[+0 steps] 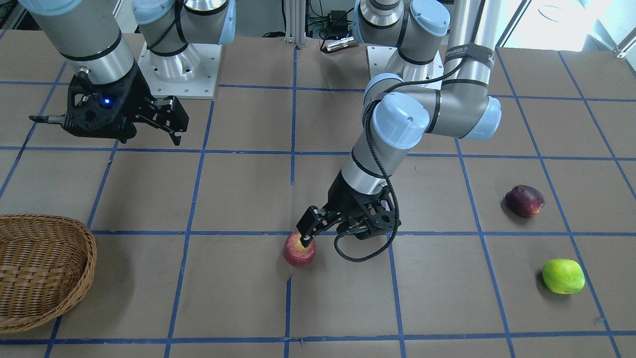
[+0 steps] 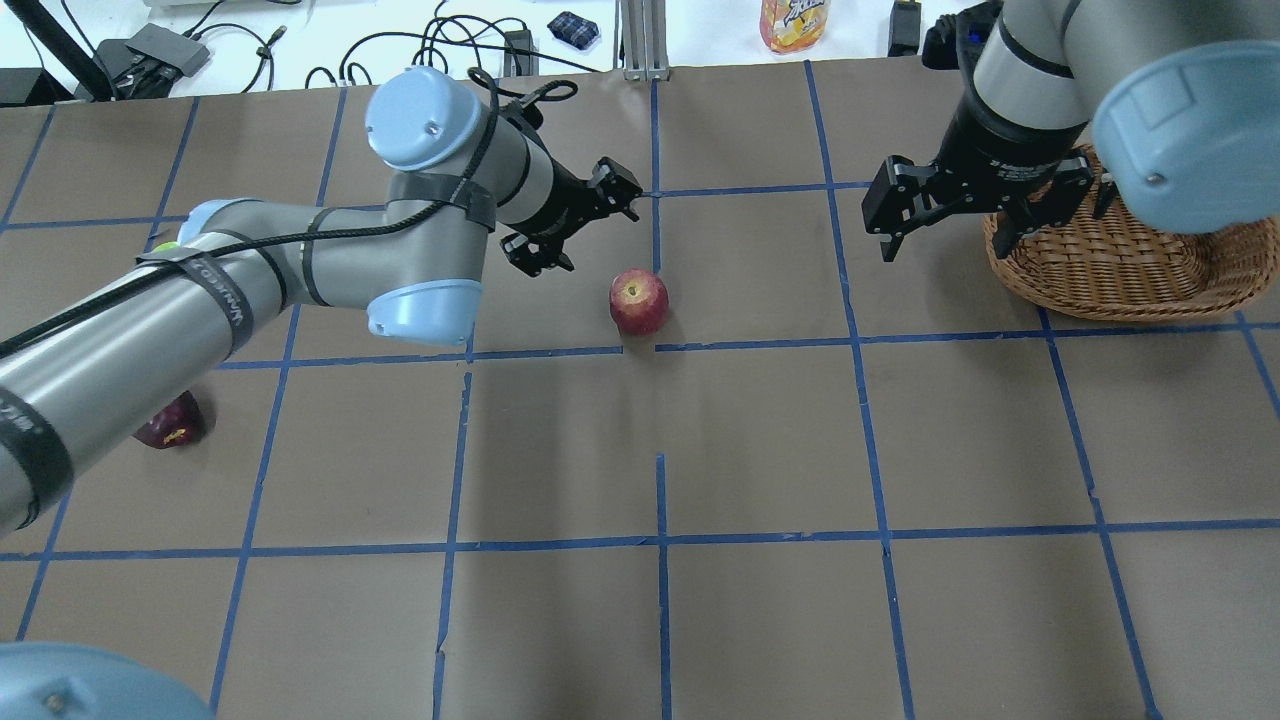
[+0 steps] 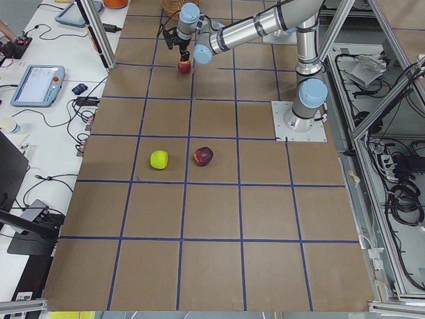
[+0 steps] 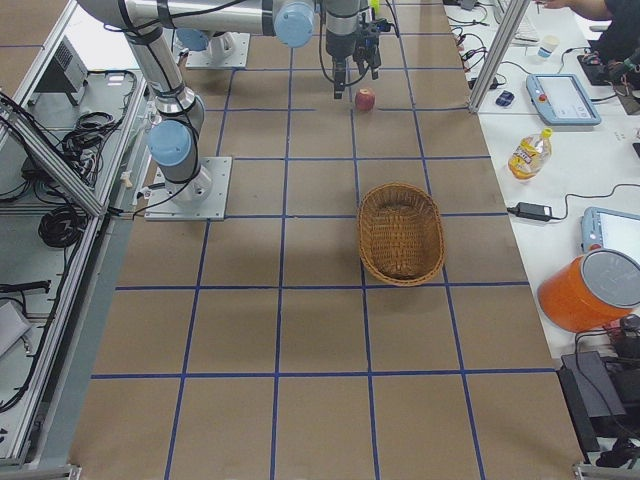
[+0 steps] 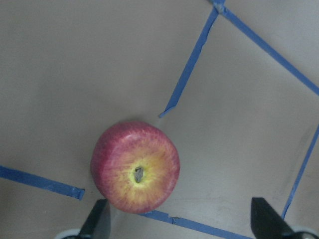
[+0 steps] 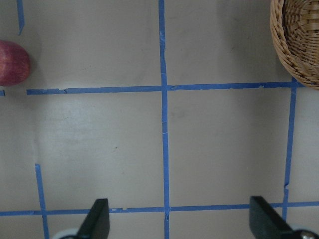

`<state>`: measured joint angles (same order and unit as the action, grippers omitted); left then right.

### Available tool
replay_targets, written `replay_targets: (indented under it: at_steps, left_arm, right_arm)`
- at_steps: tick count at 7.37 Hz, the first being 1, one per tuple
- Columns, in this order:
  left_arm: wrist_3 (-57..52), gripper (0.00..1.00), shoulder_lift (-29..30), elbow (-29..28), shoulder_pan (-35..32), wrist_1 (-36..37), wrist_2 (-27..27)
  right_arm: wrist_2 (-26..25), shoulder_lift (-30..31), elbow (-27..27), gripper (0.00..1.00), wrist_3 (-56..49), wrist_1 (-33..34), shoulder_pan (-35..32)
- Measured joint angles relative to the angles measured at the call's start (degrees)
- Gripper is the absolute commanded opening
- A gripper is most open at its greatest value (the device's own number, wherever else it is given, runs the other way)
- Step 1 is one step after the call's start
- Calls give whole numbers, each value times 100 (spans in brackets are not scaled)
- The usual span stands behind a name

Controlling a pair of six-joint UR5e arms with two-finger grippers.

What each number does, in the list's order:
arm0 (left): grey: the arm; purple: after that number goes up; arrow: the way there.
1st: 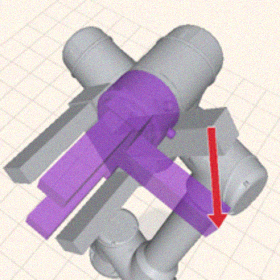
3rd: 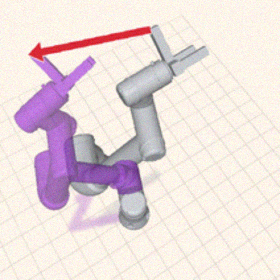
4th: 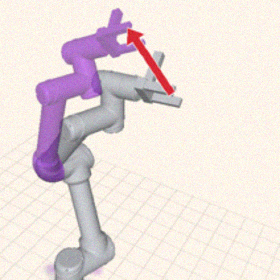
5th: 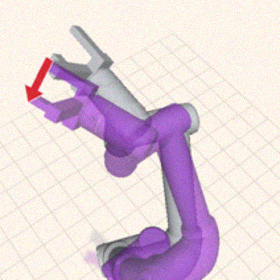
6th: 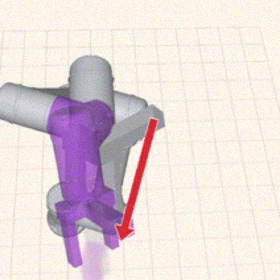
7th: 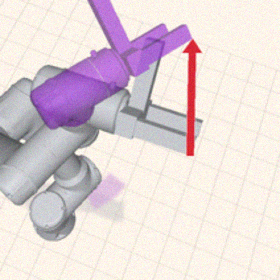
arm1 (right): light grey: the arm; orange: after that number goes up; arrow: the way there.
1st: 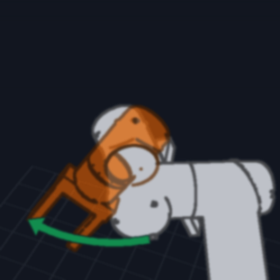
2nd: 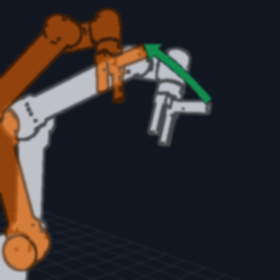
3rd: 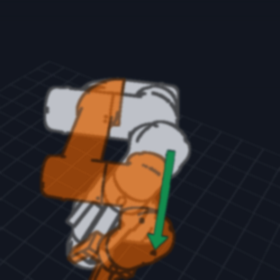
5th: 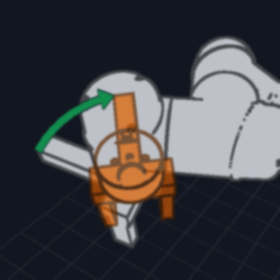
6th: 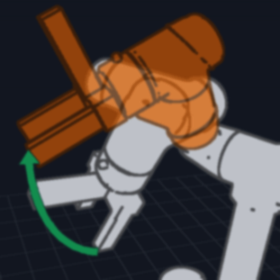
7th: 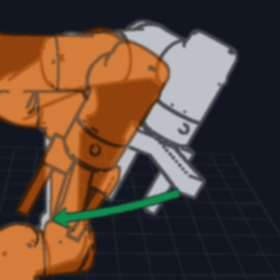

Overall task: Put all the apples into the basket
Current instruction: 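Move left gripper to dark red apple while right reaches red-yellow apple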

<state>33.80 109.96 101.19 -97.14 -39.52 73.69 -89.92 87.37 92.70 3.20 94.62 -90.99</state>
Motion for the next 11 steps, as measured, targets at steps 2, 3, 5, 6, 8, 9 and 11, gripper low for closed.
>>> replay_targets:
  at_steps: [2,3,5,6,8,9,11]
  left_arm:
    - [-2214,100,-500,8,1102,-743,101]
    - [-3464,100,-722,44,1752,-1191,281]
    - [-5074,100,-1058,173,2851,-1953,899]
    - [-5500,100,-1146,235,3331,-2148,1146]
    - [-6677,100,-1114,419,4345,-2241,1275]
    - [-7073,100,-1028,503,4723,-2227,1264]
    - [-7130,100,-914,796,5018,-2201,1260]
  right_arm:
    - [58,-666,-411,100,700,525,-552]
    - [67,-1023,-667,100,1246,708,-800]
    - [64,-1654,-1033,100,2263,936,-1325]
    - [60,-1920,-1087,100,2685,1183,-1524]
    - [36,-2485,-1110,100,3098,1784,-1712]
    - [49,-2681,-1118,100,3249,1964,-1811]
    - [68,-2992,-1155,100,3468,2136,-1956]
